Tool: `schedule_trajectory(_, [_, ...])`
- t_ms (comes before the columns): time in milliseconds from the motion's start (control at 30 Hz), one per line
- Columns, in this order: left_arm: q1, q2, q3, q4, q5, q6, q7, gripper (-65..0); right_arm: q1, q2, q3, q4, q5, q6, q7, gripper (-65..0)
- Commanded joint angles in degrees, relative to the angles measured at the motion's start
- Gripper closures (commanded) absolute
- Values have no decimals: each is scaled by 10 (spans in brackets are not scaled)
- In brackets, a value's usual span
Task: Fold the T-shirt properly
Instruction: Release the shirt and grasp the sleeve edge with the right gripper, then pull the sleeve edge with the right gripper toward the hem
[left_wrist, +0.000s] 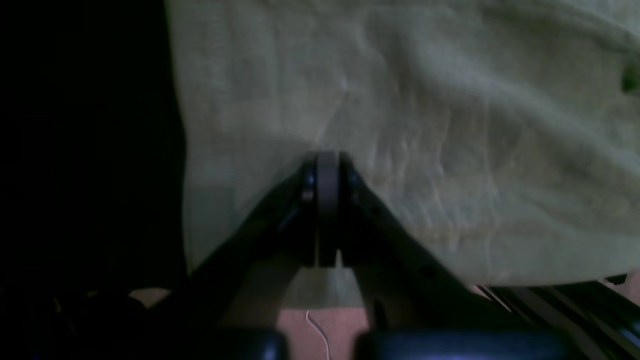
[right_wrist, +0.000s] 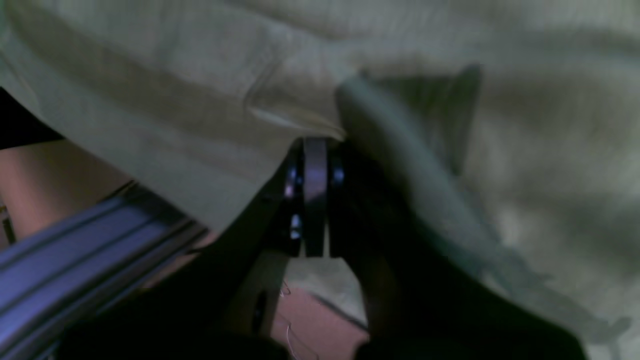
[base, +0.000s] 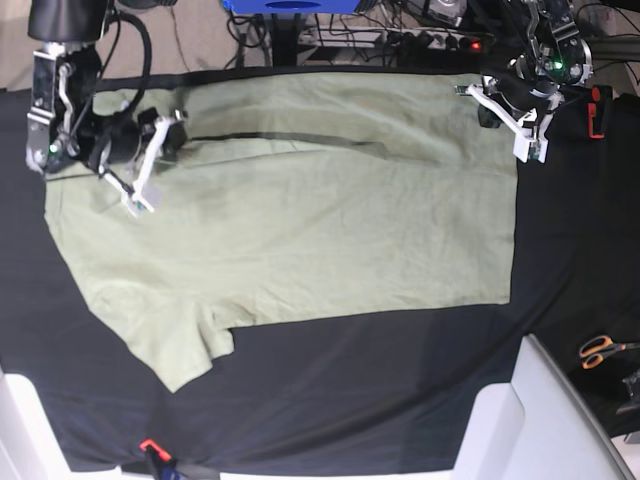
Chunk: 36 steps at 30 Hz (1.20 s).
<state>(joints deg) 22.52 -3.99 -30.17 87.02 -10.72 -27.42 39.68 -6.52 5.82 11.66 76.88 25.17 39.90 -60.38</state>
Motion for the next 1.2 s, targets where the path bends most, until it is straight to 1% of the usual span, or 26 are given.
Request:
schedule_trajectory(0, [0, -5, -2, 8, -5, -3, -8, 0, 13, 5, 2, 8, 5, 1, 10, -5])
schedule_trajectory(333, [0, -5, -2, 8, -5, -3, -8, 0, 61, 13, 2, 7, 5, 1, 10, -5])
schedule_trajectory(400, [0, -5, -2, 8, -5, -3, -8, 0, 74, 13, 2, 7, 5, 1, 19, -5])
schedule_trajectory(467, [0, -5, -2, 12, -5, -3, -8, 0, 87, 16, 2, 12, 5, 1, 41, -3])
schedule_trajectory(567, [1, -5, -3, 34, -5, -3, -8, 0, 112, 40, 7, 22, 5, 1, 69, -3])
schedule_trajectory(633, [5, -6, -4, 66, -6, -3, -7, 0, 139, 65, 8, 13, 5, 1, 76, -6])
schedule_trajectory(700, [5, -7, -23, 95, -6, -3, -5, 0, 172, 86, 8, -22, 5, 1, 80, -6])
schedule_trajectory(767, [-4, -10, -51, 104, -5, -4, -5, 0, 205, 103, 8, -74, 5, 0, 98, -8])
schedule_trajectory(833, [-31, -35, -58, 100, -5, -4, -4, 0, 233, 114, 8, -122, 5, -22, 130, -9])
schedule_trajectory(900, [-54, -67, -56, 67, -5, -4, -4, 0, 256, 126, 3, -170, 5, -41, 172, -15])
schedule_trajectory(933, [-69, -83, -55, 52, -5, -5, -4, 0, 268, 131, 3, -190, 5, -47, 192, -36])
schedule_trajectory(967, [-86, -97, -55, 31, -5, -5, -4, 0, 279, 135, 3, -215, 5, -53, 213, -71])
schedule_trajectory(1000, [-103, -107, -55, 8, -5, -5, -4, 0, 292, 136, 3, -244, 5, -59, 235, -128])
schedule_trajectory(1067, [-126, -129, -55, -21, -5, -5, -4, 0, 314, 144, 3, -297, 5, -66, 275, -266])
schedule_trajectory(1133, [-140, -141, -55, -32, -5, -6, -5, 0, 333, 153, 3, -353, 5, -66, 324, -423])
schedule_trajectory(1167, [-140, -143, -55, -30, -5, -6, -5, 0, 342, 158, 3, -379, 5, -66, 348, -486])
